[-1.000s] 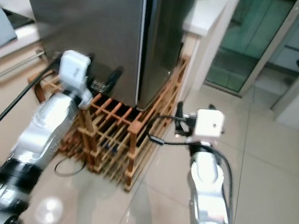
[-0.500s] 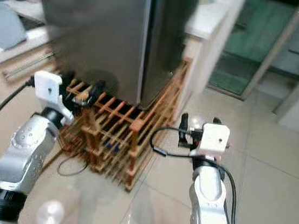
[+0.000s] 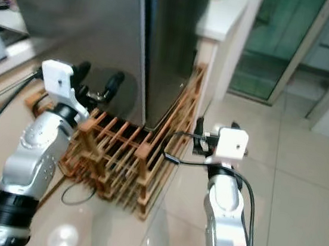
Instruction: Restocking fridge
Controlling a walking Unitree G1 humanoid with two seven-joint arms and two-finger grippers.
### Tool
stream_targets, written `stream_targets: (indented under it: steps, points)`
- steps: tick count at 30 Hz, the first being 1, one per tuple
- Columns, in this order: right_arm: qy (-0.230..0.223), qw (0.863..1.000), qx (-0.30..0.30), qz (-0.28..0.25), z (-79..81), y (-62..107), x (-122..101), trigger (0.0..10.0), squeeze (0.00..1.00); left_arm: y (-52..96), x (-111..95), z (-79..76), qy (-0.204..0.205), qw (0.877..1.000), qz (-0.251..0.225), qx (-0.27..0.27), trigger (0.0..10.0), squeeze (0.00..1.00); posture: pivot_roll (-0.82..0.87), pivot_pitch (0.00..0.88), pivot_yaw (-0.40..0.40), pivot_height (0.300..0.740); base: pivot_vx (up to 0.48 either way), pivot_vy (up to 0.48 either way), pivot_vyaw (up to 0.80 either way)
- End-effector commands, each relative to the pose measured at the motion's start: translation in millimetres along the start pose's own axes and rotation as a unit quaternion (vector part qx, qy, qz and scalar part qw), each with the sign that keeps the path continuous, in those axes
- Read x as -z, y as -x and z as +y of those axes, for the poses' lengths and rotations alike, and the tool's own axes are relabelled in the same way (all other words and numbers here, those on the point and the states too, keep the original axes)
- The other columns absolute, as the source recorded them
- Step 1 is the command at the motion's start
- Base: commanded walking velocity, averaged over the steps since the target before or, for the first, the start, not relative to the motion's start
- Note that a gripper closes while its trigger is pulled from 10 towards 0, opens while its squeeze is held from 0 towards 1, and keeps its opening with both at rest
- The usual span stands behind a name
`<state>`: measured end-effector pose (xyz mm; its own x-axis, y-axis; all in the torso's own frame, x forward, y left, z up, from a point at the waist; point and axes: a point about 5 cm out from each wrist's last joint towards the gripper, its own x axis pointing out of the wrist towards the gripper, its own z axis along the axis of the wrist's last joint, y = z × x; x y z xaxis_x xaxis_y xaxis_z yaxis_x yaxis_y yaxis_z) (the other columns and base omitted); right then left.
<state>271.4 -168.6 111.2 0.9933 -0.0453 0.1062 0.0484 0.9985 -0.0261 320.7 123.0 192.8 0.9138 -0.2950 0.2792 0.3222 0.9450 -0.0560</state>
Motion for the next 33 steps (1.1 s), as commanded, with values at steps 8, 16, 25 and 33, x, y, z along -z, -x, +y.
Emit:
stream_targets:
  steps: [8, 16, 25, 33]
  points:
    - [-0.001, 1.000, -0.002, 0.005, 2.1, -1.6, 2, 10.0, 0.04, -13.5, -11, -12.2, -0.019, 1.000, -0.015, 0.018, 10.0, 0.00, -0.11, 0.000, 0.044, 0.740, 0.000, 0.000, 0.00]
    - [0.000, 1.000, -0.007, 0.007, 3.1, -3.0, 2, 10.0, 0.04, -30.4, -10, -47.2, 0.006, 0.997, -0.003, 0.075, 10.0, 0.00, -0.12, 0.000, 0.041, 0.740, 0.000, 0.000, 0.00]
    - [-0.001, 1.000, -0.005, 0.011, 4.1, -1.1, 5, 10.0, 0.04, -34.8, 12, -49.8, -0.014, 0.994, 0.073, 0.082, 10.0, 0.00, -0.12, 0.000, 0.045, 0.740, 0.000, 0.000, 0.00]
    - [0.003, 1.000, -0.006, 0.013, 2.0, -1.2, 5, 10.0, 0.04, -36.3, 18, -51.1, -0.005, 0.994, 0.083, 0.074, 10.0, 0.00, -0.13, 0.000, 0.038, 0.740, 0.000, 0.000, 0.00]
